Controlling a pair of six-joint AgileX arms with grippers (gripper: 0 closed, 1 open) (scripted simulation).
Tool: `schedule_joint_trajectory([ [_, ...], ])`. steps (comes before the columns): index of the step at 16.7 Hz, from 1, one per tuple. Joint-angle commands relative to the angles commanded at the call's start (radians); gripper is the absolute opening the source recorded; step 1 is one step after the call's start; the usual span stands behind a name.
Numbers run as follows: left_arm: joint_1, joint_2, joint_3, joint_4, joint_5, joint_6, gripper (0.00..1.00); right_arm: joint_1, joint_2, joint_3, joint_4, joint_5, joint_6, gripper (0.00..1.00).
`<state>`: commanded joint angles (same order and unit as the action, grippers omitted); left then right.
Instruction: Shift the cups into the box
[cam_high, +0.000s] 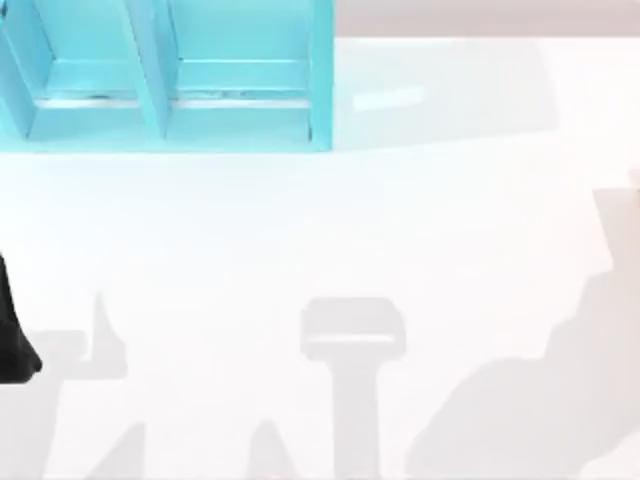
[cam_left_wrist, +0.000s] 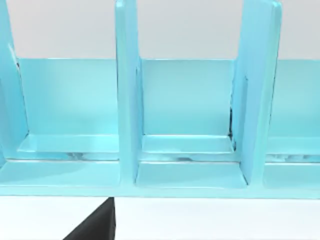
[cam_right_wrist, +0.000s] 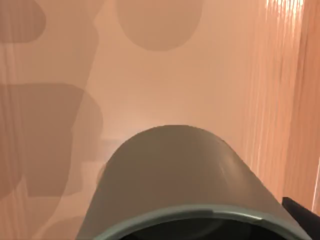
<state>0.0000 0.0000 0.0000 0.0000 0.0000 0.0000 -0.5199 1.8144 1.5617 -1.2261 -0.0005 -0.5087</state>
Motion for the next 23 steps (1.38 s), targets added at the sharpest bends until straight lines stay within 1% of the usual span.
schedule_joint_trajectory([
  [4, 0.0, 0.0, 0.0, 0.0, 0.0, 0.0, 1.0, 0.01, 0.002, -0.124, 0.133, -0.001, 0.012, 0.0],
  [9, 0.0, 0.0, 0.0, 0.0, 0.0, 0.0, 1.0, 0.013, 0.001, -0.149, 0.158, -0.003, 0.015, 0.0],
  [22, 0.0, 0.0, 0.0, 0.0, 0.0, 0.0, 1.0, 0.013, 0.001, -0.149, 0.158, -0.003, 0.015, 0.98],
  [23, 0.0, 0.0, 0.0, 0.0, 0.0, 0.0, 1.0, 0.013, 0.001, -0.149, 0.158, -0.003, 0.015, 1.0],
])
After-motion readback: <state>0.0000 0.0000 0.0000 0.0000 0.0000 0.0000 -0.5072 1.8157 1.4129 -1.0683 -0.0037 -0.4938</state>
